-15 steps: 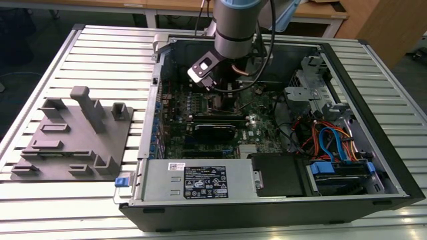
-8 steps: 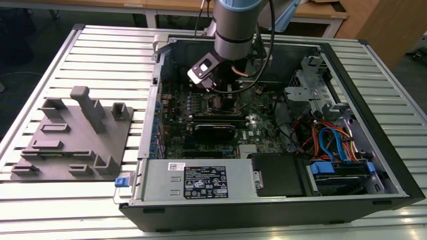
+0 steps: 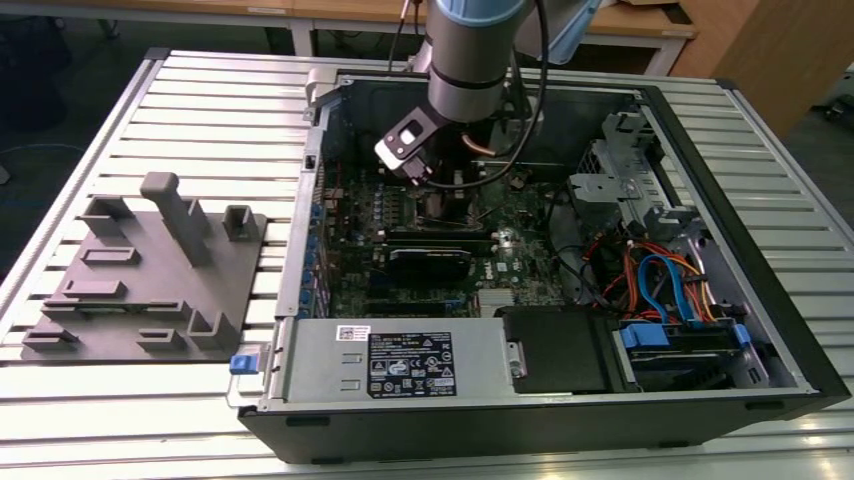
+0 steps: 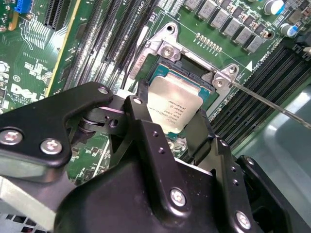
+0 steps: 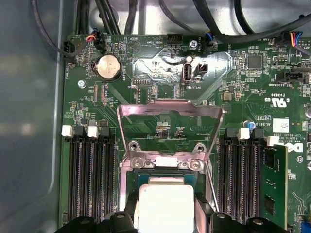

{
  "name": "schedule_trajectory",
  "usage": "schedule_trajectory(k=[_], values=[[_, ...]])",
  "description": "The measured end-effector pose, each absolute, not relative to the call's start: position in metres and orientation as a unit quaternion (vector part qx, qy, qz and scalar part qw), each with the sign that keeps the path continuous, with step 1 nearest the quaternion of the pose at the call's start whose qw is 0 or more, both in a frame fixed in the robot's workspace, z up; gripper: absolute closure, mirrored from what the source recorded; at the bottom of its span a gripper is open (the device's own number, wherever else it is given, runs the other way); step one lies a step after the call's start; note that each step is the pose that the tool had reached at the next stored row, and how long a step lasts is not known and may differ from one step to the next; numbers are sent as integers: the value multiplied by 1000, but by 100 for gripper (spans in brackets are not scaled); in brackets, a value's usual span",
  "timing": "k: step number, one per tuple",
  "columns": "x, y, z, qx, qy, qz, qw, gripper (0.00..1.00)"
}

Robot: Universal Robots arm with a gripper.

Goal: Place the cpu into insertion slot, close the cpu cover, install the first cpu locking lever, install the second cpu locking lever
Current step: 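Place the cpu into insertion slot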

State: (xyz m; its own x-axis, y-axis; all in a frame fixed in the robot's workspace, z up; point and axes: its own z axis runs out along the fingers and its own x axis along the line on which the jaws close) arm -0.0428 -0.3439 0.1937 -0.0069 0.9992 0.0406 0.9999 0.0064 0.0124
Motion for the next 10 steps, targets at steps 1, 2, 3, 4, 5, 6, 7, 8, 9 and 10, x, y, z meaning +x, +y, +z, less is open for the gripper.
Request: schedule_trajectory(k=[1, 2, 3, 4, 5, 6, 7, 8, 9, 10], values=[[-43, -344, 193, -705, -709, -19, 10, 46], [-43, -344, 193, -705, -709, -19, 10, 46], [-43, -344, 193, -705, -709, -19, 10, 46], [-43, -344, 192, -705, -709, -19, 10, 46], [-43, -344, 192, -705, -709, -19, 10, 46], [-43, -344, 192, -705, -709, -19, 10, 46], [-43, -344, 192, -705, -709, -19, 10, 46], [-43, -344, 192, -705, -709, -19, 10, 46], [-43, -344, 192, -705, -709, -19, 10, 46], [-43, -344, 192, -705, -709, -19, 10, 46]])
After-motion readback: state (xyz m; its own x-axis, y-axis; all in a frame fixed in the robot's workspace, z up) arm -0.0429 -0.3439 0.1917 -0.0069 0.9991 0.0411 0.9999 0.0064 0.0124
